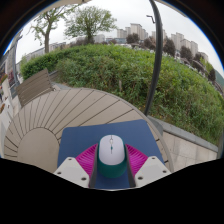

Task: Arrange mouse

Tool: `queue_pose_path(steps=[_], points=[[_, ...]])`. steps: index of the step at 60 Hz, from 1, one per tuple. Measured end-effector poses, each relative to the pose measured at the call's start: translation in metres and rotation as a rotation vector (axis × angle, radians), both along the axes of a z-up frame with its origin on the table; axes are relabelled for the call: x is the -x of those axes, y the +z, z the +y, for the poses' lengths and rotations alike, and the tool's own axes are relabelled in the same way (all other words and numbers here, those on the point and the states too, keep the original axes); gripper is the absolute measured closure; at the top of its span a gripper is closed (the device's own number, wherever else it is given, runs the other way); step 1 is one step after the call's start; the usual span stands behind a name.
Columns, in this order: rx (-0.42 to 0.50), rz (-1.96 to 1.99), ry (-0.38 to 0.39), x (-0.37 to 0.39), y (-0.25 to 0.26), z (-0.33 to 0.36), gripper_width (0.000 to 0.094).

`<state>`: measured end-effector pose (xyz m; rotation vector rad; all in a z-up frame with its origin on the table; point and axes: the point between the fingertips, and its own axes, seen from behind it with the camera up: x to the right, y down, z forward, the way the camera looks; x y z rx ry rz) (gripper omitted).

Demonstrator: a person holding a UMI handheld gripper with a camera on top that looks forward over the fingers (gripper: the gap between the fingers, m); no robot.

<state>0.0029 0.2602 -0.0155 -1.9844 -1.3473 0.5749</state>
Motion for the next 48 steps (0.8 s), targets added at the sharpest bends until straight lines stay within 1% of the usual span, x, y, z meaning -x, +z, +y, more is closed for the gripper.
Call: queue_pose_path(steps=[5,6,8,11,13,17,20,29,34,41,48], points=[[0.004,-0.019,0.015,-0.009,0.001,-0.001,0.0414],[0.004,-0.026,0.009,-0.01,0.001,-0.002,0.0377],[0.006,-0.037,-0.01,-0.016,0.006,0.001,0.0264],[0.003,-0.036,-0.029,-0.021,0.023,0.002,0.0131],[0.009,-0.043,-0.026,-0.029,0.037,-0.007,0.0086],[0.029,-0.057,0.002,-0.045,0.07,-0.03,0.0085],[0.036,-0.065,0.0,-0.062,0.099,-0.045,0.0083],[0.01,-0.117,0.026,-0.12,0.175,-0.102,0.0086],[0.021,-0.12,0.026,-0.143,0.203,-0.138,0.0093],[0.076,-0.09,0.07,-0.165,0.235,-0.185,0.0094],[0.088,-0.067,0.111,-0.173,0.248,-0.212,0.0092]])
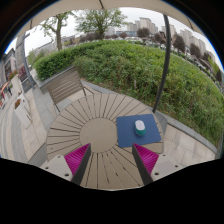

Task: Arrange mouse

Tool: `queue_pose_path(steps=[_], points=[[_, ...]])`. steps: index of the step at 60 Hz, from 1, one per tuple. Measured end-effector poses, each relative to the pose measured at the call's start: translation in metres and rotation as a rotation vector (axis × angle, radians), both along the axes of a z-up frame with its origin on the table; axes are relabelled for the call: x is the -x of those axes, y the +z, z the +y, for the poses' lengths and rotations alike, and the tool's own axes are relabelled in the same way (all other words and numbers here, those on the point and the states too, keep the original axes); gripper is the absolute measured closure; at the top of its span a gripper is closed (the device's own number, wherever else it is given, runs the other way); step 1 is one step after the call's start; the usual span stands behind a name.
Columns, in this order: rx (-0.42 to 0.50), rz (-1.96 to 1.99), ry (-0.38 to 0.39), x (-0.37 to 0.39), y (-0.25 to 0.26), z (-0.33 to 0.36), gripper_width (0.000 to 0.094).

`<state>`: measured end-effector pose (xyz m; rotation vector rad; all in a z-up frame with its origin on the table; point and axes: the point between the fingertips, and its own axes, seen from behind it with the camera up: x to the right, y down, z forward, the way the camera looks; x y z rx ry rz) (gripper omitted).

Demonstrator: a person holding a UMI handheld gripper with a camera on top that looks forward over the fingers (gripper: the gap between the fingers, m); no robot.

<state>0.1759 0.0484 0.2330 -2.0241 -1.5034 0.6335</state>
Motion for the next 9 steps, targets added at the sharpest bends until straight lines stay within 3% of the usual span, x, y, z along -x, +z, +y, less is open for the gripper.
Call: queue_pose_path(steps=[9], points=[[-0.029,-0.016,0.009,-0.0087,-0.0039,-0.0051,0.0083]])
